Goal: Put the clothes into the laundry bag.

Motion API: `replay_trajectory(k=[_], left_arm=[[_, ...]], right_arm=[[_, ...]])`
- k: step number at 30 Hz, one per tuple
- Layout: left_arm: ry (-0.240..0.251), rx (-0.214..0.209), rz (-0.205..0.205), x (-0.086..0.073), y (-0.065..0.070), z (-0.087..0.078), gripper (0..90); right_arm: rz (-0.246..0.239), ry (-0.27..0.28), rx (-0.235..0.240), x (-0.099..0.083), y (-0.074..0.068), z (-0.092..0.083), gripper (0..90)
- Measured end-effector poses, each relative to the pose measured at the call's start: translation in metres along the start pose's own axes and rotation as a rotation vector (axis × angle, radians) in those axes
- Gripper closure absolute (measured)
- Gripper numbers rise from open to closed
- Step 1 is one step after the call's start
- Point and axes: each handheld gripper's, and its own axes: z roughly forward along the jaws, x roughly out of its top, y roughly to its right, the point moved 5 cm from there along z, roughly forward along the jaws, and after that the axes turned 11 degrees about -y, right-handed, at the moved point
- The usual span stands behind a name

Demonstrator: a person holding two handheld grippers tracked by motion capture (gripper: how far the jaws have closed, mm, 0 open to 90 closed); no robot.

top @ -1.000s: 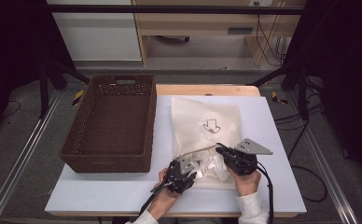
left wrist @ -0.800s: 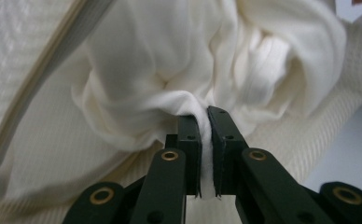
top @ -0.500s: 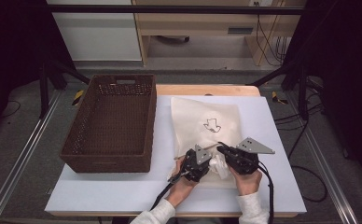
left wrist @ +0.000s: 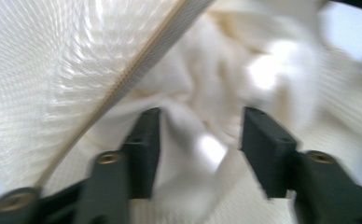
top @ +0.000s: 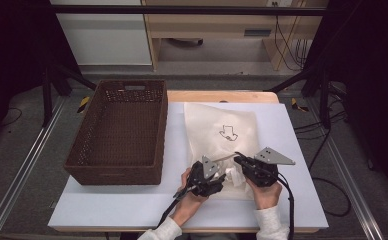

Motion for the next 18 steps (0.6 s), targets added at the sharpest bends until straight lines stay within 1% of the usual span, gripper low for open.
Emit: replay_trajectory(k=[2,4,6,8,9,10,11,12,13,15,16,17,18], left_arm=[[0.009,-0.037,0.013,-0.001,0.009,-0.007,38.9],[0.015,-0.060,0.031,0.000,0.017,-0.006,38.2],[0.000,-0.079,0.037,0.004,0.024,0.002,37.6],[-0.026,-0.070,0.044,0.009,0.029,0.018,36.9],[-0.035,-0.067,0.038,0.011,0.029,0.025,37.7],[-0.039,-0.055,0.037,0.013,0.029,0.030,40.7],[-0.036,-0.042,0.023,0.017,0.027,0.037,44.1],[-0.034,-0.041,0.013,0.019,0.026,0.041,52.3],[-0.032,-0.036,0.001,0.021,0.024,0.043,57.3],[-0.018,-0.024,-0.006,0.027,0.021,0.044,69.7],[-0.011,-0.012,0.005,0.030,0.020,0.042,73.3],[0.006,0.014,0.021,0.034,0.019,0.041,75.1],[0.014,0.021,0.023,0.036,0.019,0.042,77.4]], right_arm=[[-0.004,-0.001,0.004,0.000,0.000,0.001,87.6],[-0.006,-0.001,0.000,0.000,0.000,0.001,87.6],[-0.005,-0.001,0.000,0.001,0.000,0.001,87.6],[-0.004,-0.001,0.002,0.001,0.000,0.001,87.6],[-0.004,-0.001,0.003,0.001,0.000,0.001,87.6],[-0.002,-0.002,0.006,0.001,0.000,0.001,87.6],[0.002,-0.005,0.008,0.001,0.000,0.001,87.6],[0.003,-0.005,0.009,0.001,0.000,0.001,87.6],[0.004,-0.005,0.011,0.001,0.000,0.001,87.6],[0.008,-0.004,0.010,0.001,0.001,0.000,87.7],[0.011,-0.002,0.010,0.001,0.001,0.000,87.7],[0.013,0.000,0.009,0.001,0.001,-0.001,87.7],[0.012,0.003,0.009,0.002,0.001,-0.002,87.7]])
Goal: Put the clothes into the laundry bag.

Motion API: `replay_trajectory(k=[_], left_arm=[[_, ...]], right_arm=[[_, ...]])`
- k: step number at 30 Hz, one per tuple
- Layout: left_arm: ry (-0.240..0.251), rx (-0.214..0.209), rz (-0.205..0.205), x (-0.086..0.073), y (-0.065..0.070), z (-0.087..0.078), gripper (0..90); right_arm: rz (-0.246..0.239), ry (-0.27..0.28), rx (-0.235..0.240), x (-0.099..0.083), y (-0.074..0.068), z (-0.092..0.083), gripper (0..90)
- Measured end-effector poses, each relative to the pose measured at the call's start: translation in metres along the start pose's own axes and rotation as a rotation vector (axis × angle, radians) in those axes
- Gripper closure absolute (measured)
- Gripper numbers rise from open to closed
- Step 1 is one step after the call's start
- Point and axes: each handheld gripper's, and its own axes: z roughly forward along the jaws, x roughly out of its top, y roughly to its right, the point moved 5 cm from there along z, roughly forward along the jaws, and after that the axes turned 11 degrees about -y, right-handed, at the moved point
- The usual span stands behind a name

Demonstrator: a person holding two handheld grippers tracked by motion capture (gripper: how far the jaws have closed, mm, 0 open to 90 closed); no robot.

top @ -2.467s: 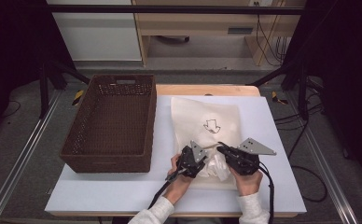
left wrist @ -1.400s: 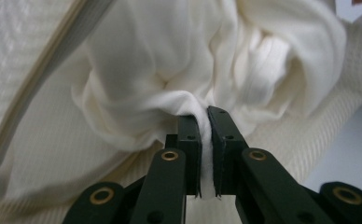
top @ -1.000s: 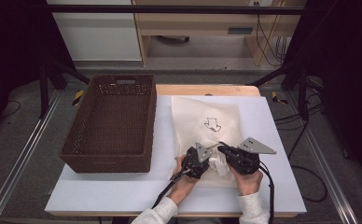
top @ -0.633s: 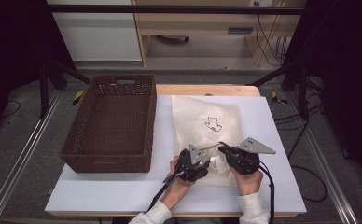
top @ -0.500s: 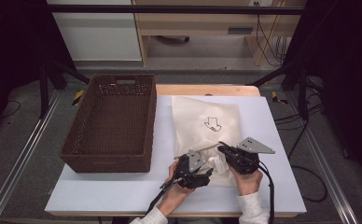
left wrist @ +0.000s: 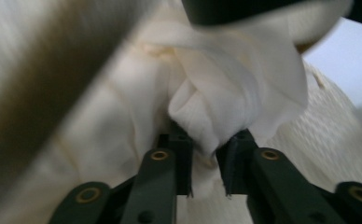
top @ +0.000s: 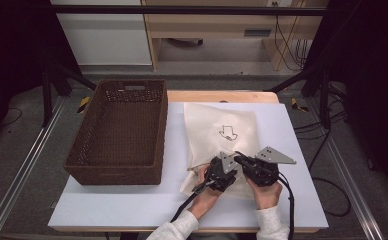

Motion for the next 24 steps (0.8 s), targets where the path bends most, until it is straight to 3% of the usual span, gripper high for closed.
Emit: replay_trajectory(k=[3,8,12,15,17,19,21,24], left_arm=[[0.015,0.036,0.009,0.006,-0.005,0.013,77.8],[0.022,0.010,-0.002,0.001,-0.006,0.012,72.8],[0.005,-0.035,-0.006,-0.007,-0.004,-0.016,57.2],[0.008,-0.004,0.028,-0.020,-0.010,-0.049,47.4],[0.008,0.008,0.017,-0.031,-0.021,-0.070,42.8],[0.006,0.055,0.004,-0.043,-0.036,-0.088,40.2],[-0.006,0.095,-0.025,-0.055,-0.052,-0.097,37.5],[-0.035,0.098,-0.079,-0.072,-0.071,-0.097,35.7]], right_arm=[[0.001,0.009,-0.001,0.002,-0.002,-0.002,87.7],[0.016,-0.004,-0.005,-0.002,0.002,0.000,87.7],[0.021,0.000,-0.003,-0.002,0.004,-0.001,87.6],[0.023,-0.001,-0.005,-0.002,0.004,-0.003,87.6],[0.025,-0.003,-0.005,-0.002,0.005,-0.003,87.5],[0.017,-0.008,-0.007,-0.003,0.004,-0.004,87.5],[0.015,-0.014,-0.009,-0.002,0.004,-0.003,87.4],[0.013,-0.018,-0.013,-0.002,0.004,-0.003,87.2]])
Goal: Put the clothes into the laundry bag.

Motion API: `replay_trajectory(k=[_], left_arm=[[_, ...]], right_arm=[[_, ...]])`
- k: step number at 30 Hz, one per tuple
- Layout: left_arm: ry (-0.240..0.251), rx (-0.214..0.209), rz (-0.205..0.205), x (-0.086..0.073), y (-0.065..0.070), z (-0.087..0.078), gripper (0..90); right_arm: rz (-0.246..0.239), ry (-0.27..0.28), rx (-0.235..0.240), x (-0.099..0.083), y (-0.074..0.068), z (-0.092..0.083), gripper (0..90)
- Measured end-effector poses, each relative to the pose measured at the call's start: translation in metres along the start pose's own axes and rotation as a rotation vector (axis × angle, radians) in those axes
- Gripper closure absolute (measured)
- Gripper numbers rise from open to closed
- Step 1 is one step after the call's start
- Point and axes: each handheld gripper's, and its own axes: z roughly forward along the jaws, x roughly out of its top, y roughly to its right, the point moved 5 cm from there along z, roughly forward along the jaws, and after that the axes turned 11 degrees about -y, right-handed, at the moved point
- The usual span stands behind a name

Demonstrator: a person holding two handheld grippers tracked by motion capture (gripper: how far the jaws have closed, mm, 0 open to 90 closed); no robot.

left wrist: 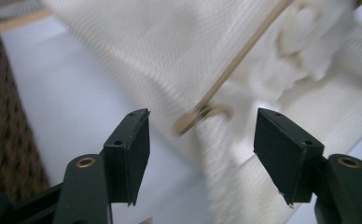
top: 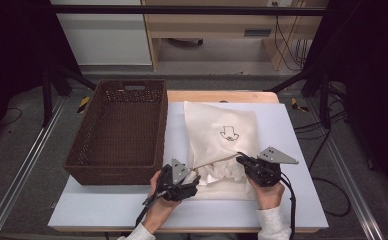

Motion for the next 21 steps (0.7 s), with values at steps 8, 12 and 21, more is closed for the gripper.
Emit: replay_trajectory(k=[8,12,21], left_arm=[[-0.082,-0.102,-0.016,-0.018,-0.005,0.021,68.8],[-0.093,-0.092,0.005,-0.022,-0.001,0.017,79.4],[-0.094,-0.106,-0.018,-0.038,-0.003,0.024,79.7]], right_arm=[[-0.030,-0.013,-0.019,-0.001,-0.003,0.000,82.3],[-0.038,-0.024,-0.027,-0.001,-0.005,-0.006,68.4],[-0.013,-0.070,-0.114,-0.034,-0.005,-0.026,39.2]])
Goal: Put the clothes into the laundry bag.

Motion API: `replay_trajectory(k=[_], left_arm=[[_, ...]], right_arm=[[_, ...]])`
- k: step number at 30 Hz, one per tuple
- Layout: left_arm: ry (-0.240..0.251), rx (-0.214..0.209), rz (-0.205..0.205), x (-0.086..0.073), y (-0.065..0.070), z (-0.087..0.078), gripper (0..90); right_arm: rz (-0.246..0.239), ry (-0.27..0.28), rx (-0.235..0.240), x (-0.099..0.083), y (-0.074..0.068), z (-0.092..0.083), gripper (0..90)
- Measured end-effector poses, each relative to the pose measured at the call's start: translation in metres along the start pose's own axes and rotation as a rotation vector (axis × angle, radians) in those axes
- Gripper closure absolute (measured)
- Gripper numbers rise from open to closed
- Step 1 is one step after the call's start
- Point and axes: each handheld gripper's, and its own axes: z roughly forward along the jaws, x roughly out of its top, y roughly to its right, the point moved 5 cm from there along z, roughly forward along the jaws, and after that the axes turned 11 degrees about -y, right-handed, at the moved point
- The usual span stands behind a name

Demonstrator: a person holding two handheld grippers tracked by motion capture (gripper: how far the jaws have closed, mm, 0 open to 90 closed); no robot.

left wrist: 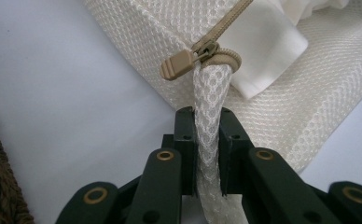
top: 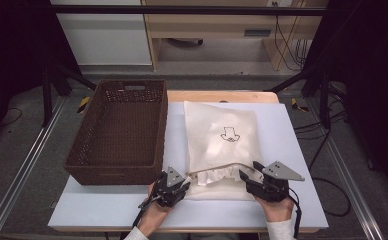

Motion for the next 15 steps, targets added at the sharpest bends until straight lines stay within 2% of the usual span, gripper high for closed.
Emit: replay_trajectory(k=[3,6,10,12,13,14,15], left_arm=[[0.008,0.006,0.002,-0.001,0.000,0.001,78.9],[0.015,-0.007,-0.014,-0.002,-0.001,0.003,78.6],[0.017,-0.001,-0.012,-0.002,-0.001,0.002,79.0],[0.018,0.001,-0.013,-0.002,-0.001,0.002,79.3],[0.018,0.001,-0.013,-0.002,-0.001,0.002,79.4],[0.018,0.001,-0.015,-0.002,-0.001,0.002,79.4],[0.018,-0.001,-0.018,-0.002,-0.001,0.002,79.6]], right_arm=[[0.015,-0.042,-0.024,-0.017,0.003,0.002,37.3],[0.033,-0.097,-0.051,-0.034,0.008,0.010,39.3],[0.061,-0.157,-0.070,-0.045,0.013,0.019,49.6],[0.068,-0.181,-0.085,-0.048,0.014,0.021,60.5],[0.069,-0.203,-0.094,-0.051,0.016,0.022,68.8],[0.073,-0.221,-0.086,-0.053,0.016,0.022,74.6],[0.075,-0.227,-0.082,-0.057,0.019,0.022,85.8]])
